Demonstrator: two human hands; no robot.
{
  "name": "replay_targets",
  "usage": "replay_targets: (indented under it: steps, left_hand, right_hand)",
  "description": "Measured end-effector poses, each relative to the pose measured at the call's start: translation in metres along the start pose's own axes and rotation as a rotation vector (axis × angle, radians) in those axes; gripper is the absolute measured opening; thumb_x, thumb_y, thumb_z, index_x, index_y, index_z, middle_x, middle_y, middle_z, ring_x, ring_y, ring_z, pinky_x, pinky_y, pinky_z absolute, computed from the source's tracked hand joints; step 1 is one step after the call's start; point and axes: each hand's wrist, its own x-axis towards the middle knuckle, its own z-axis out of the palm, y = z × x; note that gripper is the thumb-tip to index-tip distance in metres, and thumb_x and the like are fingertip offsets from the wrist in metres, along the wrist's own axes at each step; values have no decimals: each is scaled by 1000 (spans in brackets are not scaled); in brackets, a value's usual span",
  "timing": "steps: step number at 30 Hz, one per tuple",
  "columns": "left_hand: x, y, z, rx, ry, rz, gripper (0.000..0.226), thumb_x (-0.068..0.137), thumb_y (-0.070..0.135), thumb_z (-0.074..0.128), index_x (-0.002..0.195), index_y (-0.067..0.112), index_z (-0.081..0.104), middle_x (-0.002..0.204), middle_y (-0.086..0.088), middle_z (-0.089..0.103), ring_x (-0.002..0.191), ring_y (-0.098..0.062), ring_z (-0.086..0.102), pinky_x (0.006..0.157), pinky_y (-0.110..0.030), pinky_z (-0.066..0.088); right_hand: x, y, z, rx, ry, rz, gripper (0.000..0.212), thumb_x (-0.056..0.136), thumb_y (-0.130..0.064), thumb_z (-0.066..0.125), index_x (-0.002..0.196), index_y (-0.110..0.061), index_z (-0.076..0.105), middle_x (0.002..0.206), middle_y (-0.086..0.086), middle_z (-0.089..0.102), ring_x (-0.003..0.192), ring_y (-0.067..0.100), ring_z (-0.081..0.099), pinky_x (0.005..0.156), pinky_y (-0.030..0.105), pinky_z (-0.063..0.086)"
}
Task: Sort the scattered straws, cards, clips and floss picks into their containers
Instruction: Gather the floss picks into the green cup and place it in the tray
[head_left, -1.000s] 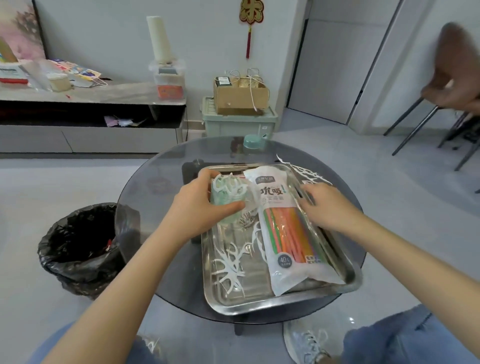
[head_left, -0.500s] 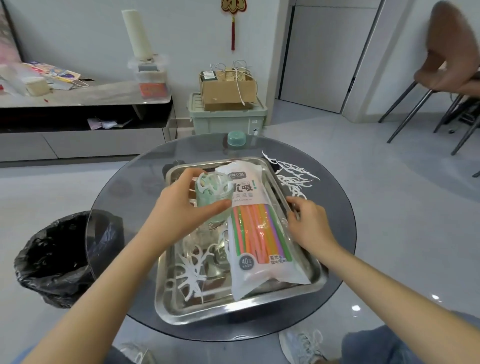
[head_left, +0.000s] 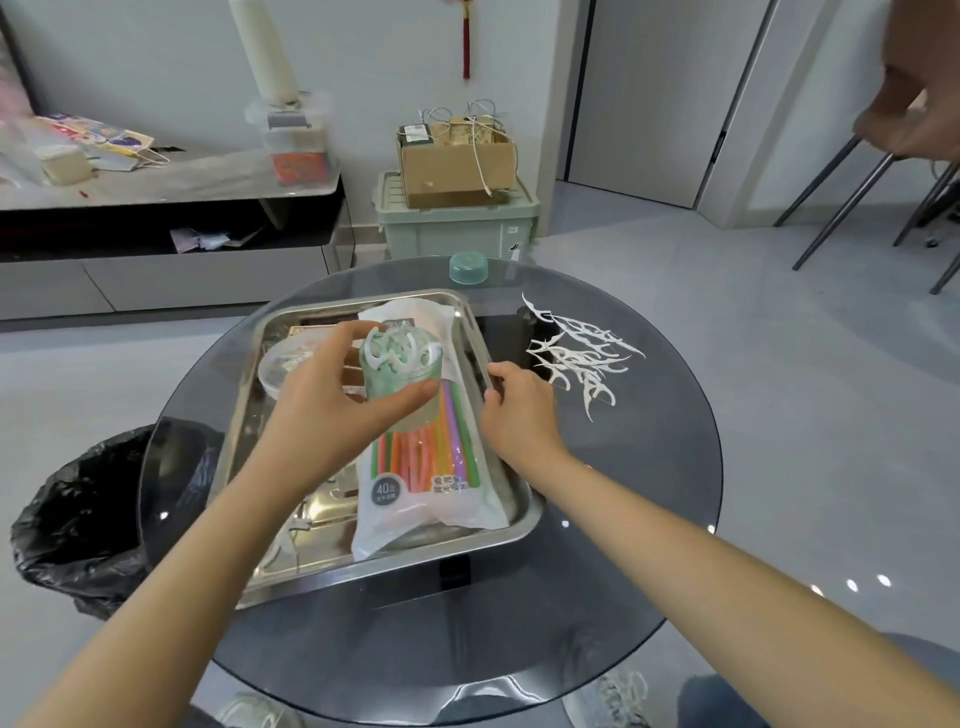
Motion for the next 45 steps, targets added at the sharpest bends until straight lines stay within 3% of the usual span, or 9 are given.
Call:
replay_targets:
  steps: [4, 9, 12, 19, 24, 34, 39, 43, 45]
  left_hand:
    - [3, 3, 12, 6, -24, 9, 72, 55, 66, 67, 118, 35, 49, 101, 23, 58, 90, 4, 58, 64, -9, 44]
    - [10, 17, 37, 7, -67, 24, 57, 57, 67, 67, 107, 47, 46, 94, 29, 57, 86, 15, 56, 59, -2, 44]
    - [19, 25, 55, 17, -60, 34, 55, 59, 66, 69, 105, 47, 47, 90, 34, 56, 87, 18, 54, 63, -3, 44]
    - [25, 32, 72, 64, -69, 16, 63, 66, 55, 74, 120, 31, 51, 104, 19, 62, 97, -3, 60, 88, -36, 52]
    - [13, 33, 68, 37, -63, 30, 60, 67, 52, 75, 118, 35, 49, 105, 23, 59, 98, -1, 58, 89, -35, 51]
    - [9, 23, 50, 175, -150, 54, 70, 63, 64, 65, 125, 38, 43, 110, 17, 55, 96, -5, 55, 83, -27, 49]
    - [9, 19, 45, 245, -192, 22, 67, 64, 65, 65, 122, 40, 43, 109, 13, 56, 96, -9, 56, 80, -31, 50]
    - [12, 20, 49, 264, -220, 0, 69, 65, 62, 68, 125, 37, 44, 112, 8, 58, 98, -12, 56, 85, -32, 49]
    - [12, 19, 51, 269, -233, -18, 71, 65, 62, 68, 126, 37, 44, 113, 6, 59, 102, -16, 57, 90, -37, 48]
  right_hand:
    - [14, 10, -28, -65, -8, -97, 26, 90, -8, 45, 101, -1, 67, 92, 17, 67, 98, 33, 58, 84, 38, 45]
    - [43, 56, -82, -494, -177, 19, 51, 91, -41, 54, 134, -14, 47, 141, 14, 37, 130, 35, 30, 104, 42, 33]
    - [49, 69, -86, -554, -308, 82, 73, 82, -58, 60, 139, -16, 37, 146, 14, 32, 135, 37, 25, 105, 45, 35]
    - [53, 54, -71, -675, -252, -112, 30, 90, -20, 57, 120, -13, 58, 122, 9, 52, 117, 30, 47, 79, 33, 41]
    - [50, 46, -64, -750, -181, -224, 22, 87, -10, 52, 108, -9, 58, 110, 11, 56, 102, 33, 56, 67, 30, 34]
    - [50, 50, -78, -633, -35, -173, 19, 89, -12, 46, 90, -9, 65, 89, 9, 67, 85, 32, 58, 67, 33, 46]
    - [46, 39, -109, -215, -126, -64, 18, 86, -11, 59, 77, -21, 70, 74, -1, 68, 75, 18, 62, 63, 22, 45]
    - [34, 20, -126, 96, -209, -105, 17, 89, -13, 61, 84, -24, 73, 79, 0, 71, 73, 18, 64, 73, 35, 53]
    - [29, 13, -129, 126, -227, -173, 22, 90, -14, 60, 84, -31, 72, 75, -7, 69, 66, 10, 62, 66, 29, 52]
